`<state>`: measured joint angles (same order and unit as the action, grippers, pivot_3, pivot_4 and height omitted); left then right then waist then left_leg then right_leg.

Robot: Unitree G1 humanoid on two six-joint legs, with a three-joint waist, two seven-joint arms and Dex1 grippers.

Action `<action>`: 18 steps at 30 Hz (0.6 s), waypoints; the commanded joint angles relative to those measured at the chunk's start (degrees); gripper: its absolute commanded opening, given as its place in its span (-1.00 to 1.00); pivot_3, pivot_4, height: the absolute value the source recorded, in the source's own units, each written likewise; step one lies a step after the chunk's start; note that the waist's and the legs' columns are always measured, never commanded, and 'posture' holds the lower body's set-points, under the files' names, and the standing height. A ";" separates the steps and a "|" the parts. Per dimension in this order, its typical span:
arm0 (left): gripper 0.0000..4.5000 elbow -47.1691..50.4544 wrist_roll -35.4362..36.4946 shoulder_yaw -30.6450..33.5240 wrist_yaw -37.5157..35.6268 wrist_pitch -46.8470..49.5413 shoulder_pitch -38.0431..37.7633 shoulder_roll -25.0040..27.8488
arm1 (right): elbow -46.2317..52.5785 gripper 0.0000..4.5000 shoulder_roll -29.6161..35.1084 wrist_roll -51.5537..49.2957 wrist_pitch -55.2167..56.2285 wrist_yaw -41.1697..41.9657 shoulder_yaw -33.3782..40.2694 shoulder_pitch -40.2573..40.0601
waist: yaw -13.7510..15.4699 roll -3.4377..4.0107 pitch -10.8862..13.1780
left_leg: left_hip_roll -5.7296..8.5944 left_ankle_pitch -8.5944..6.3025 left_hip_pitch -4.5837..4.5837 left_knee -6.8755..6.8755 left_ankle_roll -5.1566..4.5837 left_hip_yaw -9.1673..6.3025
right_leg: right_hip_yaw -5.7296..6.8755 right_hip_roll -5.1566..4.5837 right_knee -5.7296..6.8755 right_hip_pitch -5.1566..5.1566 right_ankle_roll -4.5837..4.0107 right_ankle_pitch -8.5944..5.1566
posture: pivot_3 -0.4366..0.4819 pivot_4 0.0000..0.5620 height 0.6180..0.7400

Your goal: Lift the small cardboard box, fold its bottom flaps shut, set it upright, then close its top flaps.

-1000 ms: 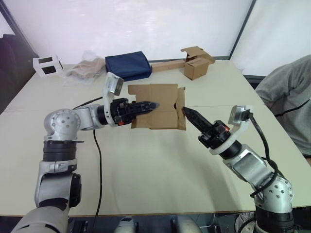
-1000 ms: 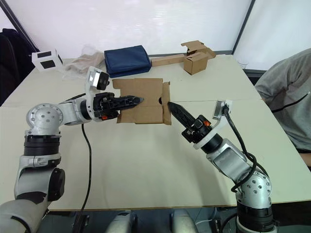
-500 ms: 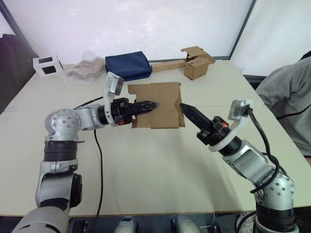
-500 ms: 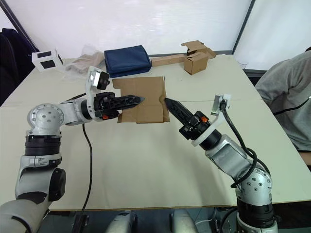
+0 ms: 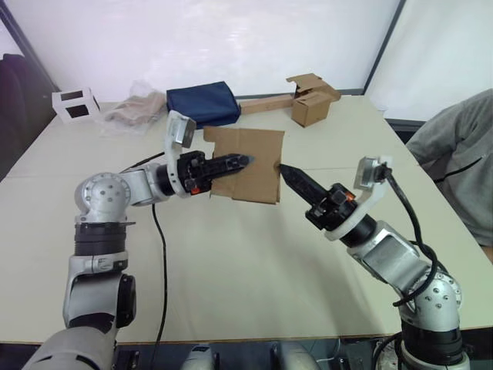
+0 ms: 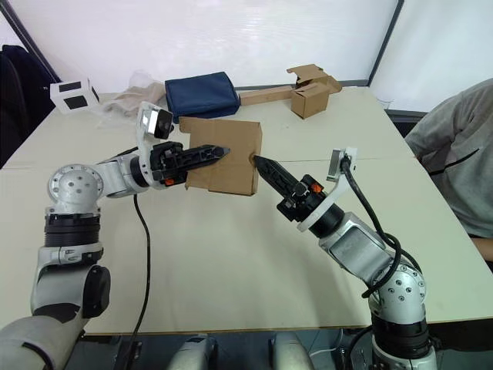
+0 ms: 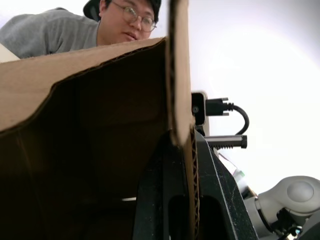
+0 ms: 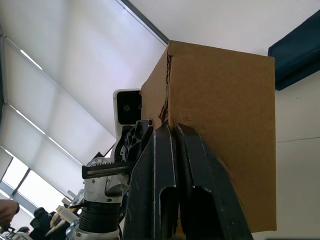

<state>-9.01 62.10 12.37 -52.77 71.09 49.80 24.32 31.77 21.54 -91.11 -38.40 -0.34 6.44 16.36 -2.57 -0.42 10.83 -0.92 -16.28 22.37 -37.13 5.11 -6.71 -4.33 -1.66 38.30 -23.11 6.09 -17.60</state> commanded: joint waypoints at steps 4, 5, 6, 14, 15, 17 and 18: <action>-1.00 2.06 2.63 1.39 1.28 0.52 1.52 -0.78 | 2.22 -0.98 0.30 -0.13 -0.85 1.03 -2.35 1.06 | -0.02 0.00 0.00 | 0.00 0.00 0.00 0.00 0.00 0.00 | 0.00 0.00 0.00 0.00 0.00 0.00 | -0.05 -0.47 1.00; -1.00 2.23 2.66 1.43 1.32 0.55 1.32 -0.71 | 1.99 -0.98 0.87 -1.21 -0.34 1.35 -0.58 0.43 | -0.02 0.00 0.00 | 0.00 0.00 0.00 0.00 0.00 0.00 | 0.00 0.00 0.00 0.00 0.00 0.00 | -0.05 -0.47 1.00; -1.00 2.29 2.75 1.51 1.40 0.61 1.18 -0.65 | 1.78 -0.98 1.40 -1.86 -0.01 1.50 0.81 -0.15 | 0.00 0.00 0.00 | 0.00 0.00 0.00 0.00 0.00 0.00 | 0.00 0.00 0.00 0.00 0.00 0.00 | -0.05 -0.47 1.00; -1.00 2.19 3.09 1.89 2.00 0.65 1.06 -0.16 | 0.39 -0.98 4.43 -3.21 0.89 3.24 5.69 -3.33 | -0.06 0.00 0.00 | 0.00 0.00 0.01 0.00 0.00 0.00 | 0.00 0.00 -0.01 0.01 0.00 0.00 | -0.05 -0.47 1.00; -1.00 2.24 3.14 1.87 2.05 0.61 1.04 -0.17 | 0.31 -0.98 4.70 -3.11 0.94 3.49 5.98 -3.56 | -0.06 0.00 0.00 | 0.00 0.00 0.00 0.00 0.00 0.00 | 0.00 0.01 -0.01 0.01 0.00 0.00 | -0.05 -0.47 1.00; -1.00 2.33 3.25 1.86 2.21 0.54 1.02 -0.25 | 0.16 -0.98 5.03 -2.99 0.97 3.82 6.38 -3.90 | 0.00 0.00 0.00 | 0.00 0.00 0.00 0.00 0.00 0.00 | 0.00 0.02 -0.01 0.01 0.00 0.00 | -0.05 -0.47 1.00; -1.00 2.41 3.21 1.80 2.26 0.43 1.00 -0.27 | 0.17 -0.98 5.01 -3.04 0.94 3.85 6.34 -3.96 | 0.00 0.00 0.00 | 0.00 0.00 0.00 0.00 0.00 0.00 | 0.00 0.02 -0.01 0.00 0.00 0.00 | -0.05 -0.47 1.00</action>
<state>-8.48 63.87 12.80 -50.37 72.05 49.79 23.68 31.21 25.98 -93.08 -38.33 2.76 11.57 12.40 -2.57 -0.42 10.83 -0.92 -16.28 22.38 -37.12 5.10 -6.71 -4.33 -1.65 38.28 -23.10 6.09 -17.60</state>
